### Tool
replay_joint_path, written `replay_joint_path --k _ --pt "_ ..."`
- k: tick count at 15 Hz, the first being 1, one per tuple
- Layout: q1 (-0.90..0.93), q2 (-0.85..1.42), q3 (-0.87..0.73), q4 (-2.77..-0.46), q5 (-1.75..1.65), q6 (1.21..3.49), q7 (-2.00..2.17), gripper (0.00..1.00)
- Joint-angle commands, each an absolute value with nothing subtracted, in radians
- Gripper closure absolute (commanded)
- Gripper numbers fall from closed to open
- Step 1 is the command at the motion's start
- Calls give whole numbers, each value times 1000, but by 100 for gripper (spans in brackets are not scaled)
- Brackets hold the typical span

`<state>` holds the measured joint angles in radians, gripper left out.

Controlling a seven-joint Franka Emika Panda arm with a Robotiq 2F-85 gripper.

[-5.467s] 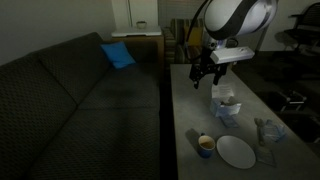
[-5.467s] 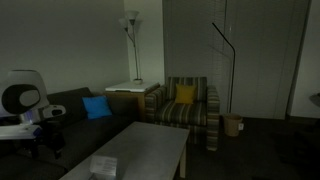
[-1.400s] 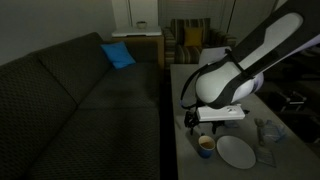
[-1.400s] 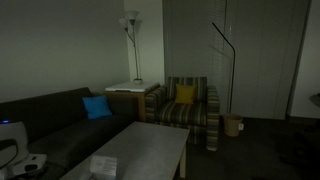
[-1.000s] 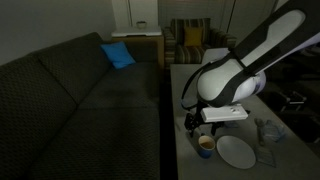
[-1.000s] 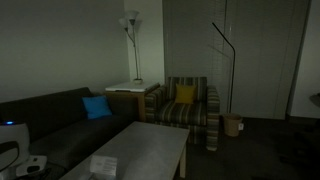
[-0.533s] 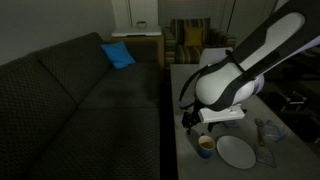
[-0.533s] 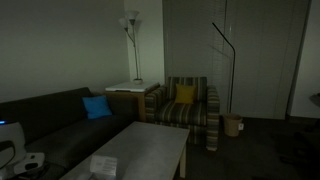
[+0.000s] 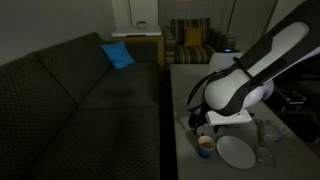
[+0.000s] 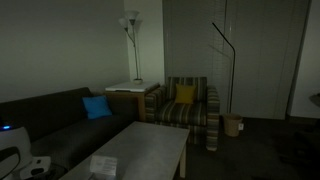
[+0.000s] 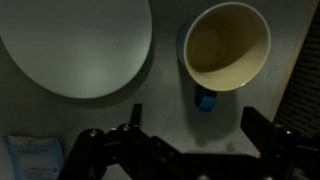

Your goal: Pick up the blue cup from the table and put it on the plate.

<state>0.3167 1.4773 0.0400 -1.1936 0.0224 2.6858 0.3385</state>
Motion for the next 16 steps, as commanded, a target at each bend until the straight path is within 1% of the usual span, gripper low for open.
replay_joint_path --k 1,8,10,11,12,13,14,16 --pt "294 1477 67 -1226 59 2725 311 0" --pt "300 1477 61 -1251 85 2745 331 0" --pt "303 1477 61 -1256 88 2747 330 7" --pt "304 1477 61 -1257 88 2747 329 13" --pt "305 1477 60 -1257 88 2747 329 21" --pt "305 1477 60 -1257 87 2747 328 32" --pt "306 1477 60 -1257 87 2747 328 40" --pt "307 1477 60 -1257 86 2747 327 60"
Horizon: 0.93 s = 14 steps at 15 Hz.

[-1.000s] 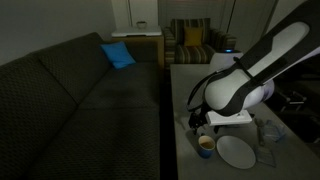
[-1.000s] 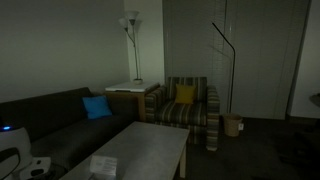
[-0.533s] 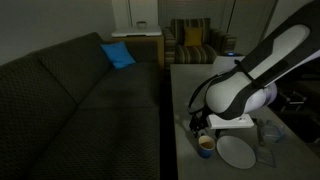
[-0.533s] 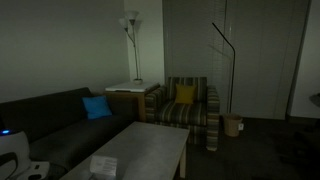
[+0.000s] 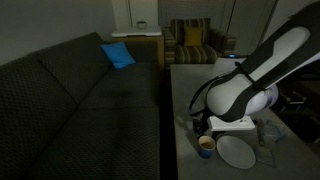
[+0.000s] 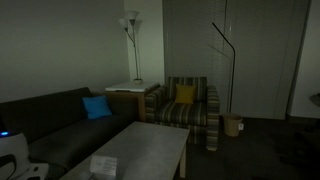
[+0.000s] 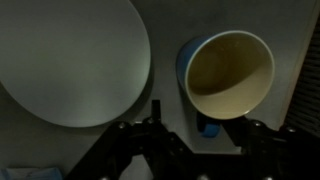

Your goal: Pick up the blue cup from the table and put it on the plate.

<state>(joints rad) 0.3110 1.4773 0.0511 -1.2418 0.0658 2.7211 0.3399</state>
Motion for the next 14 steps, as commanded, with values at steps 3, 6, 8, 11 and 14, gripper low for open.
replay_joint_path --k 3,6,8,11,14 --pt "310 1477 59 -1257 86 2749 328 80" --pt "312 1477 60 -1256 85 2749 328 95" --pt "314 1477 59 -1255 84 2748 327 99" --pt "314 1477 59 -1248 77 2737 316 97" --pt "307 1477 67 -1225 69 2698 289 97"
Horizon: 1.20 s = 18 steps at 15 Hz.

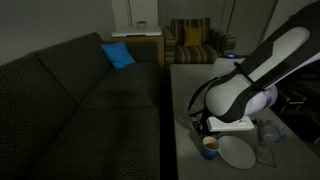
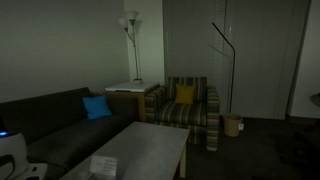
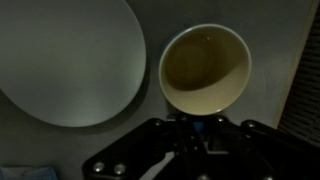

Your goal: Pick up the blue cup from the table and put it on the plate.

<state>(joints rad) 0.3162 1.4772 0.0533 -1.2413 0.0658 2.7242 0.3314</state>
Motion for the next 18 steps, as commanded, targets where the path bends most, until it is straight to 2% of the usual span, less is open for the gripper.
replay_joint_path --k 1,10,18 --pt "307 1477 65 -1214 61 2686 274 97" --pt "301 1474 32 -1116 44 2548 249 97" --pt "296 1452 -27 -1126 49 2428 269 97"
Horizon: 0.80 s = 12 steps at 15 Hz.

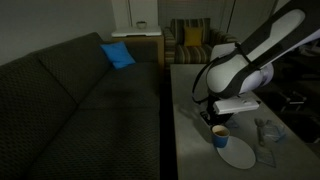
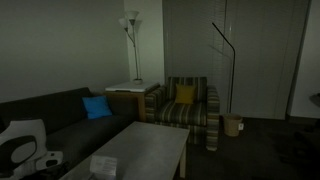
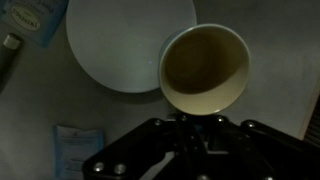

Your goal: Pick up the blue cup from the table and put it on the plate.

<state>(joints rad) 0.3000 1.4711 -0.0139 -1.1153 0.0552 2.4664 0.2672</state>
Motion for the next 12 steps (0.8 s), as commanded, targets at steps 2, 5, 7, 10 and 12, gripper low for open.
replay_joint_path --k 2,5,7,10,12 --pt "292 1458 -30 -1134 55 2450 272 97" --pt "283 1463 -28 -1141 61 2456 273 97" --pt "277 1466 -26 -1150 63 2468 277 97" --pt "267 1476 -23 -1161 50 2490 302 97" --pt "261 1477 -24 -1180 53 2504 314 97"
